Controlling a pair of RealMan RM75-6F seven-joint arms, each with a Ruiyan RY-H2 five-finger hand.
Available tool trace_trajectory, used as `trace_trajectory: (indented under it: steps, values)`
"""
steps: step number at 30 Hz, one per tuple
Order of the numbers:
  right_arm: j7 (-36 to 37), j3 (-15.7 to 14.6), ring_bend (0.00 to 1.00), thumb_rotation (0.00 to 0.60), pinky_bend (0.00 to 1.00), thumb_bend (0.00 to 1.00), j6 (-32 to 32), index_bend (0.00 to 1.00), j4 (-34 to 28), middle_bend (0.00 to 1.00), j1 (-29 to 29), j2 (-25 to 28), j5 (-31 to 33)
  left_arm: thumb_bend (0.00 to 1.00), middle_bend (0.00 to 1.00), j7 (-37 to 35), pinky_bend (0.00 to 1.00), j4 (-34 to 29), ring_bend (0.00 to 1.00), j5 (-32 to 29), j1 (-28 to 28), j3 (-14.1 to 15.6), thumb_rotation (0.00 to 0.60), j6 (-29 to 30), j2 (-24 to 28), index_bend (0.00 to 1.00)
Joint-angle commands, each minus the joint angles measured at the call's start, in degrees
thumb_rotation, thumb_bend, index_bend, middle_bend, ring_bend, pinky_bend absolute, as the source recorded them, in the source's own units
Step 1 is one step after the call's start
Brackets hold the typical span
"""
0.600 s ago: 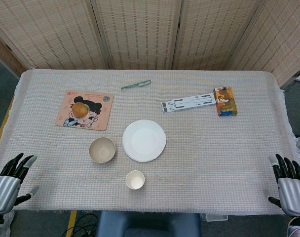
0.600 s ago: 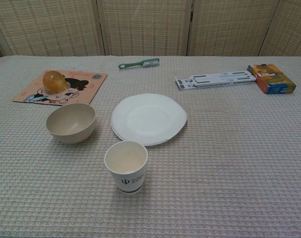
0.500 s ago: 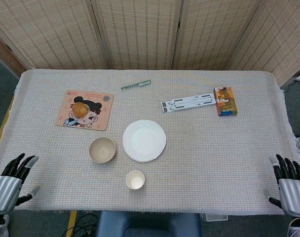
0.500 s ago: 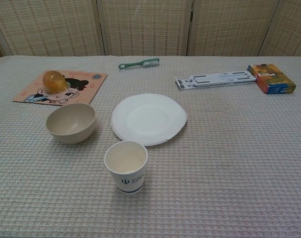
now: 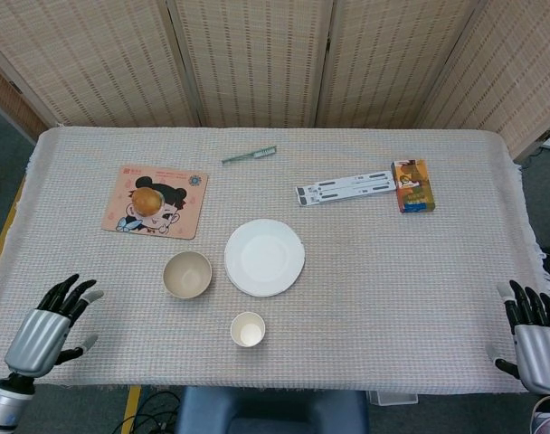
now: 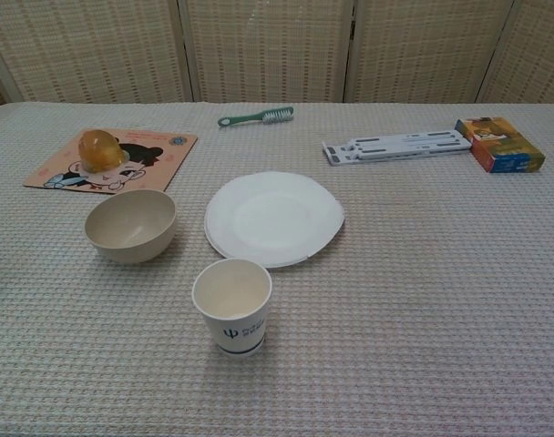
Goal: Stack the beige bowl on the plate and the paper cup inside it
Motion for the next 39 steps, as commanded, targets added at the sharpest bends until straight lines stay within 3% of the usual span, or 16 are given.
trace_trajectory:
  steps: [1, 12, 27, 39]
  values:
    - [0.4, 0.3, 0.00, 0.600, 0.00, 0.23, -0.5, 0.00, 0.1, 0.00, 0.4, 0.0, 0.6, 0.26, 0.16, 0.2, 0.17, 0.4, 0.00, 0.3, -2.6, -0.8, 0.600, -3.0, -1.9, 0.29]
    - [2.2, 0.8, 0.00, 0.600, 0.00, 0.23, -4.2, 0.00, 0.7, 0.00, 2.1, 0.6, 2.5, 0.26, 0.16, 1.2, 0.17, 1.0, 0.00, 0.1, -7.8, -2.4, 0.600, -7.5, -7.1, 0.38]
    - [9.3, 1.8, 0.00, 0.600, 0.00, 0.23, -8.8, 0.00, 2.2, 0.00, 4.3, 3.3, 5.6, 0.26, 0.16, 1.2, 0.17, 9.7, 0.00, -4.0, -15.1, -5.4, 0.600, -14.0, -17.4, 0.46]
    - [13.0, 2.0, 0.00, 0.600, 0.00, 0.23, -9.2, 0.00, 2.7, 0.00, 4.5, 4.9, 6.2, 0.26, 0.16, -1.1, 0.16, 15.8, 0.00, -5.4, -17.9, -5.1, 0.600, -15.1, -21.6, 0.49]
